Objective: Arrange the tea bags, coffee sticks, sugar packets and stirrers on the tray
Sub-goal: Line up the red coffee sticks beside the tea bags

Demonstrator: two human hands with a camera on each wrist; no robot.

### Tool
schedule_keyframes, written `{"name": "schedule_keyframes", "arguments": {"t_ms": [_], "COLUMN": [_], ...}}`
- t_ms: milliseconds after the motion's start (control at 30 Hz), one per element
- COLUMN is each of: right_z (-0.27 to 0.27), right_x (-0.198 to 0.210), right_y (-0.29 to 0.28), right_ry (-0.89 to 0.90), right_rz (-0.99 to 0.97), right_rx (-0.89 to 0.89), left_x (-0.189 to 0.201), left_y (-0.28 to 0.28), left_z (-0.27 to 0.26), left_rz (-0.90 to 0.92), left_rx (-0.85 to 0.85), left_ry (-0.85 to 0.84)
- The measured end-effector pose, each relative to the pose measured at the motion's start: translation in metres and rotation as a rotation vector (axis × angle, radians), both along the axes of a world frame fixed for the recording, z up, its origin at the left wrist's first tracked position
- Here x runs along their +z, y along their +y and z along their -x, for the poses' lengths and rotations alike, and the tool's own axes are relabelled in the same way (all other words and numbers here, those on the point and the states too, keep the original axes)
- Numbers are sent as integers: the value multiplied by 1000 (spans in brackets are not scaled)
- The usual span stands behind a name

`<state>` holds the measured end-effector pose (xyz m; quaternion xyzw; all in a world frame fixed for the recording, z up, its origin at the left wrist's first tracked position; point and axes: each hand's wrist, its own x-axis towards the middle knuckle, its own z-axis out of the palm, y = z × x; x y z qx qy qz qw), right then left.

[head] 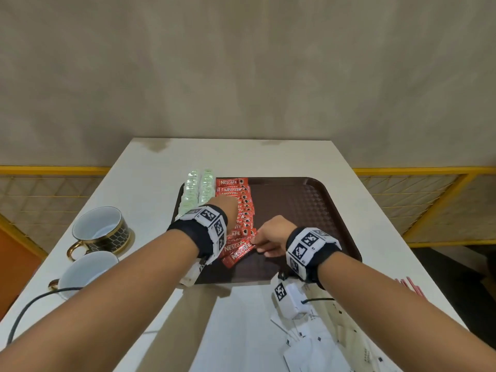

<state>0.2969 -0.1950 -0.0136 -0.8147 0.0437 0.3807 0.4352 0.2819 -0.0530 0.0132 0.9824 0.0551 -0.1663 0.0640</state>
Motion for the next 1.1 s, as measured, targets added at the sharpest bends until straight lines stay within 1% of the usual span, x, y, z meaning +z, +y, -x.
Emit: {"name": "schedule_keyframes", "arguments": {"t_ms": [100, 167, 300, 433, 567, 700, 967, 1100], "right_z": [-5, -4, -2, 0, 1, 2, 4, 5], "right_x": [-9, -6, -5, -8, -11, -16, -21, -24], "right_y": [-1, -2, -4, -5, -2, 1, -3, -5], "right_ry": [-193, -288, -337, -333, -335, -340, -314, -325], "right_rz": [204, 285, 337, 306, 294, 296, 281, 278], "right_rx": [163, 230, 323, 284, 262, 236, 235, 227], "left_x": [-10, -12, -14, -16, -12, -10, -13, -12], "left_y": [1, 0, -3, -3, -2, -5, -9, -7], "left_z": [-4, -7, -8, -4, 3, 13, 27, 30], "left_rz": [-1, 19, 46, 32, 33, 52, 101, 124], "left_rx": [-22, -39, -76, -113, -124, -147, -173, -166], "left_ry": [51, 47, 36, 28, -32, 0, -6, -48]}}
